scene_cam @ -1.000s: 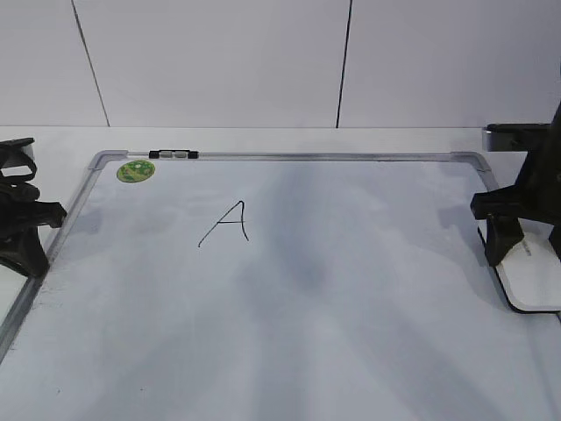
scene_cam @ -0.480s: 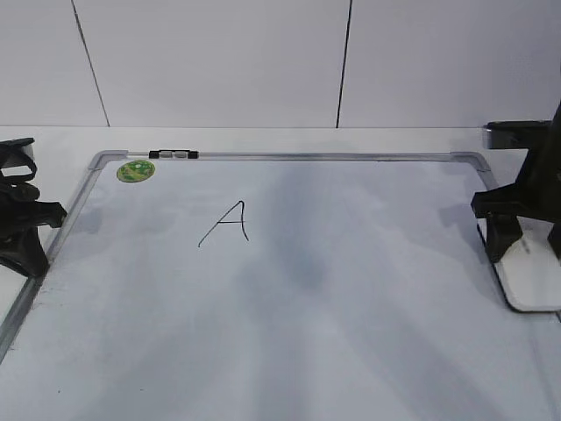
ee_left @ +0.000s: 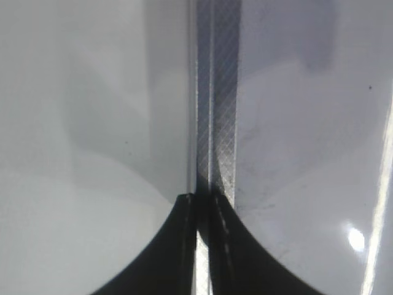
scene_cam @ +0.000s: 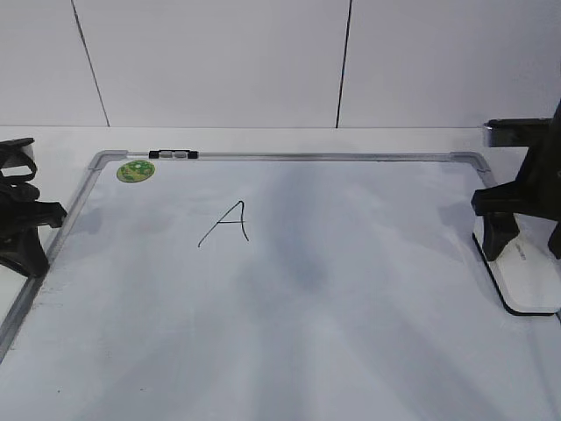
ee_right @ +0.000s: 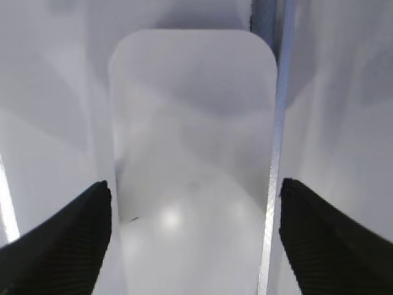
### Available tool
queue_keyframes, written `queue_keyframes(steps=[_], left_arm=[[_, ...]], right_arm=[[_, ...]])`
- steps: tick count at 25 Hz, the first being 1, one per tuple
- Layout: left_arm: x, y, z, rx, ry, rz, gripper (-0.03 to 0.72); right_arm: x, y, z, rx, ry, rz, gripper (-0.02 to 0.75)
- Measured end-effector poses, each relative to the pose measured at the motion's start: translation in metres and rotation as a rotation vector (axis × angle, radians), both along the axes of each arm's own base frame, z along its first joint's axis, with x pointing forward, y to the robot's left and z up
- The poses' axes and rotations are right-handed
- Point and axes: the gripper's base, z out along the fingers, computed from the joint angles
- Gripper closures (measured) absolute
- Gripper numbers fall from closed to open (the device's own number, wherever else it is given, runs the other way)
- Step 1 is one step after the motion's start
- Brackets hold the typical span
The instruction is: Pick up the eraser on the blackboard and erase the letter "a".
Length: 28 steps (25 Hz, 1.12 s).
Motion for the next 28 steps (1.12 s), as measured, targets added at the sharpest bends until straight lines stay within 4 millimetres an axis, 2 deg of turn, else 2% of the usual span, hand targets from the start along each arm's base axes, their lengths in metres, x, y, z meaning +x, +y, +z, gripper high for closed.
queue_keyframes(steps=[6,15,18,21,25,28], left_arm=[[0.000,0.000,0.000,0.000,0.000,0.000,0.673],[0.001,0.000,0.001,0.001,-0.002,-0.002,0.652],[0.005,0.000,0.004,0.006,-0.008,-0.013,0.605],[0.012,0.000,0.013,0.011,-0.026,-0.027,0.515],[0.023,0.001,0.035,0.021,-0.036,-0.057,0.388],[0.029,0.000,0.054,0.011,-0.017,-0.078,0.353]], right_arm=[[-0.001,0.000,0.026,-0.002,-0.025,-0.002,0.075],[-0.027,-0.002,0.059,-0.003,-0.028,-0.004,0.104],[-0.041,-0.004,0.074,-0.001,-0.064,0.002,0.113],[-0.057,-0.005,0.087,0.000,-0.098,0.006,0.122],[-0.081,-0.007,0.100,0.001,-0.140,0.010,0.129],[-0.103,-0.008,0.113,0.004,-0.189,0.012,0.134]])
